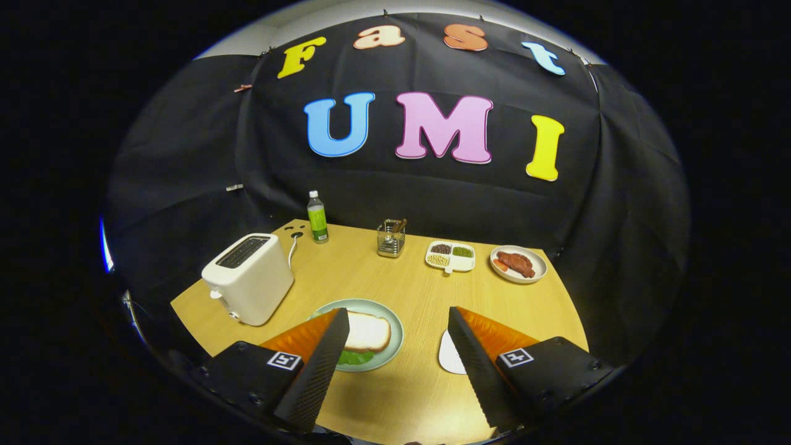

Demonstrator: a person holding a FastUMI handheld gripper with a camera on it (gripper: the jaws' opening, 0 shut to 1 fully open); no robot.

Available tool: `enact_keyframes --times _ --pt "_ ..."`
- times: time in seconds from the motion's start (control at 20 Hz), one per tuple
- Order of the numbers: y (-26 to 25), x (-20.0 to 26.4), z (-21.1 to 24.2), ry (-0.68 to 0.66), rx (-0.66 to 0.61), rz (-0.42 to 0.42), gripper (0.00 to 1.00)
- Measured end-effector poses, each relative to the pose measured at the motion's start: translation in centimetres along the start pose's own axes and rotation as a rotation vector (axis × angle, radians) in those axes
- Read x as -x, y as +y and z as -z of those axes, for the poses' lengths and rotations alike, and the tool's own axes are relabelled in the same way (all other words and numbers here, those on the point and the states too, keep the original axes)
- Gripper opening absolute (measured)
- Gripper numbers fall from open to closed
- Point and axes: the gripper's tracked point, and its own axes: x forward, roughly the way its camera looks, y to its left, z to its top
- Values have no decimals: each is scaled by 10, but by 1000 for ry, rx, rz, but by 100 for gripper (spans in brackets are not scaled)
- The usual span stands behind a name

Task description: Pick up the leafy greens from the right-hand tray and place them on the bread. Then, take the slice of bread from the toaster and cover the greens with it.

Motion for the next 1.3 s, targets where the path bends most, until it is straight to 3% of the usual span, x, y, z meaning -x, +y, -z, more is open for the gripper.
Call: enact_keyframes --times 0.3,0.65,1.3 --pt "-21 57 -56 -149 -61 29 99" --pt "-49 78 -111 -246 -89 139 99" --pt "-38 64 -102 -240 -54 187 98"
